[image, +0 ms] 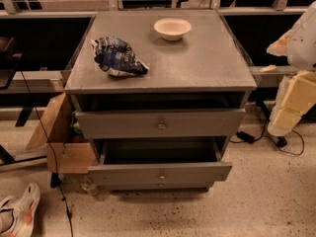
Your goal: Open top drawer
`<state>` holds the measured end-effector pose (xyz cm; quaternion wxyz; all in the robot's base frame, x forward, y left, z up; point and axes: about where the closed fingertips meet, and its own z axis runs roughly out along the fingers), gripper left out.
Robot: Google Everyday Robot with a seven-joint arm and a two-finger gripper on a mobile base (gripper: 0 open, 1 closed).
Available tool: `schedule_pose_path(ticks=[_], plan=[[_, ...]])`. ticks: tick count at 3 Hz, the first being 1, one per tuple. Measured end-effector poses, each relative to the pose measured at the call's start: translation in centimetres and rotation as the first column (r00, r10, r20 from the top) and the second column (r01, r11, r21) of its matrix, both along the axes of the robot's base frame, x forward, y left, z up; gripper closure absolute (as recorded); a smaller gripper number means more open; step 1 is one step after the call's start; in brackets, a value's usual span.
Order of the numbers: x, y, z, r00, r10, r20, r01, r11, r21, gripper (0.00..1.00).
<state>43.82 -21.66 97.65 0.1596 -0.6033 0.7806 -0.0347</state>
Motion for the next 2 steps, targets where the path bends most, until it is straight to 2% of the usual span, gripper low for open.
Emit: schedule_pose_path(ticks=[1, 2], plan=[[0.0, 0.0, 0.1, 1.0, 0.001, 0.008, -0.001, 1.0, 0.009, 0.0], [0.0, 0.2, -2.1, 0.9994, -0.024, 0.026, 0.024, 1.0, 0.016, 0.0]])
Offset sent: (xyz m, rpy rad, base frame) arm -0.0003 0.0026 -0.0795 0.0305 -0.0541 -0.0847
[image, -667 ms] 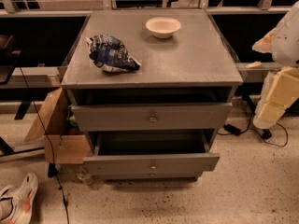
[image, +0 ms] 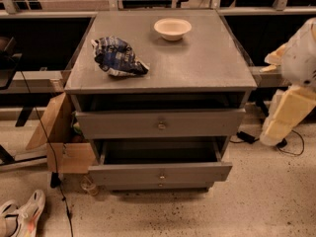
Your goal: Open top drawer
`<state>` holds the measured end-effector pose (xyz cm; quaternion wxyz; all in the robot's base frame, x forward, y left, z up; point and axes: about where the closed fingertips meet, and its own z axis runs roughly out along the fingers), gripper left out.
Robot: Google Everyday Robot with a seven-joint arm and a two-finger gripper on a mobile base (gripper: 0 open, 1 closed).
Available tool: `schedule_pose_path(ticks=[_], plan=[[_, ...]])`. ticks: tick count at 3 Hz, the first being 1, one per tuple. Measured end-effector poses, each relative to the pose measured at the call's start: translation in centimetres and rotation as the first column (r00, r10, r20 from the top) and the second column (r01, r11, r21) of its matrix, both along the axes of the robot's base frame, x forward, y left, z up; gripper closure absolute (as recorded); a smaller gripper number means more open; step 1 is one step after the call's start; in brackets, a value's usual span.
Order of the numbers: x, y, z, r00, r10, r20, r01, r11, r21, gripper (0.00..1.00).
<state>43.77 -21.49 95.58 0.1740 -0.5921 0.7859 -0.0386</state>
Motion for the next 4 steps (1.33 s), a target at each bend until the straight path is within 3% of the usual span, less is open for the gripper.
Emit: schedule_pose_path(ticks=[1, 2, 3, 4], plan=[[-1.3, -0.3, -5.6, 0.9976, -0.069, -0.004, 0.069, 0.996, 0.06, 0.0], [-1.9, -0.7, -13.0, 0.9848, -0.168, -0.043, 0.172, 0.978, 0.121, 0.0], [1.0, -0.3, -18.2, 0.9554, -0.29, -0.056, 0.295, 0.928, 0.227, 0.0], [3.0, -0.3, -17.6, 0.9478, -0.319, 0.007, 0.306, 0.915, 0.262, 0.0]])
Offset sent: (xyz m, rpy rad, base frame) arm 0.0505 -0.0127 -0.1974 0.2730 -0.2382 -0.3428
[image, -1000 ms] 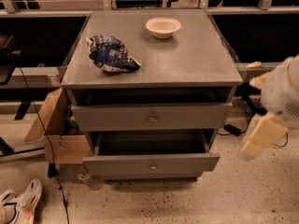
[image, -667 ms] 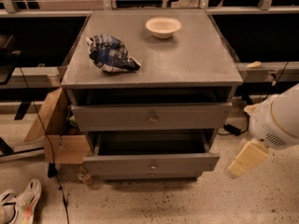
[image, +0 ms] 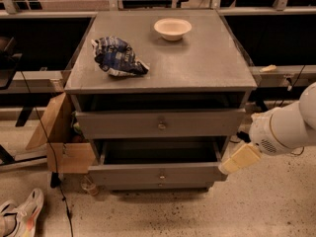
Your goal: Open top drawer
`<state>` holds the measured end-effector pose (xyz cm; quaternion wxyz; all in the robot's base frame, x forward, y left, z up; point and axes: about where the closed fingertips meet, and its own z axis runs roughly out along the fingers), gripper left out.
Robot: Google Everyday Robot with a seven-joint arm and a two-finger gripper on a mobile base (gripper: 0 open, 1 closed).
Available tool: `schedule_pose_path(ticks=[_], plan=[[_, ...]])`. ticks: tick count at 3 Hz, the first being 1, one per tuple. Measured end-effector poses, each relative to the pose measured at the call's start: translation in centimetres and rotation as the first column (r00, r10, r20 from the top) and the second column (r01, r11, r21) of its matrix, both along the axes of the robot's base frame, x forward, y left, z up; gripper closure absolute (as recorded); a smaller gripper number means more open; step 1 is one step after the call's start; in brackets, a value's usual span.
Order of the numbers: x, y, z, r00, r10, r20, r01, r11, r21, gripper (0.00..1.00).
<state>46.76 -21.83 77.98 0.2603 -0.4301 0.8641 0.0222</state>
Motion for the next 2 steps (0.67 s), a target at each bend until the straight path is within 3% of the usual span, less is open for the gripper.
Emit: schedule_pose_path(ticks=[1, 2], plan=[[0.0, 0.0, 0.0, 1.0, 0.0, 0.0, 0.0, 1.0, 0.0, 0.0], [0.4, 2.0, -0.6, 0.9968, 0.08, 0.004, -0.08, 0.996, 0.025, 0.0]])
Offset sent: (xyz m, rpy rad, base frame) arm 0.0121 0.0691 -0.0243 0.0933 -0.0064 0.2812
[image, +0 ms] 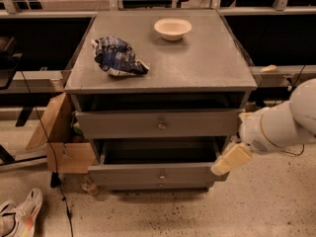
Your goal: Open top drawer
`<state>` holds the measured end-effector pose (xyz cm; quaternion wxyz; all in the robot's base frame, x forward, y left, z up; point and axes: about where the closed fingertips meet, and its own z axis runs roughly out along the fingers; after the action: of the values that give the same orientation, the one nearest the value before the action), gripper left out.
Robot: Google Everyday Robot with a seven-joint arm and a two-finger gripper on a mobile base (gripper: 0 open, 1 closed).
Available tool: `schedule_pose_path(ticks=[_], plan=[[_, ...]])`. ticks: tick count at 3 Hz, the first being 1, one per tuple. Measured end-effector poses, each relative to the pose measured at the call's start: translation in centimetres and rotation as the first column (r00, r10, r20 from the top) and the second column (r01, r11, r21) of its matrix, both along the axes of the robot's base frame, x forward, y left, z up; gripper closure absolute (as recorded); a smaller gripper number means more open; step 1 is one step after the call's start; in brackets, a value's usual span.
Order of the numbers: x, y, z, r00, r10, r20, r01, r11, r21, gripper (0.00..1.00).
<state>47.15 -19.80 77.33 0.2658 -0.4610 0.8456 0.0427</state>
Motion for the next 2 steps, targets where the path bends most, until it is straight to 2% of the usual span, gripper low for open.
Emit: schedule_pose_path(ticks=[1, 2], plan=[[1.7, 5.2, -1.0, 0.9861, 0.166, 0.008, -0.166, 0.986, 0.03, 0.0], [3.5, 9.2, -1.8, 0.9627, 0.27, 0.009, -0.271, 0.962, 0.04, 0.0]])
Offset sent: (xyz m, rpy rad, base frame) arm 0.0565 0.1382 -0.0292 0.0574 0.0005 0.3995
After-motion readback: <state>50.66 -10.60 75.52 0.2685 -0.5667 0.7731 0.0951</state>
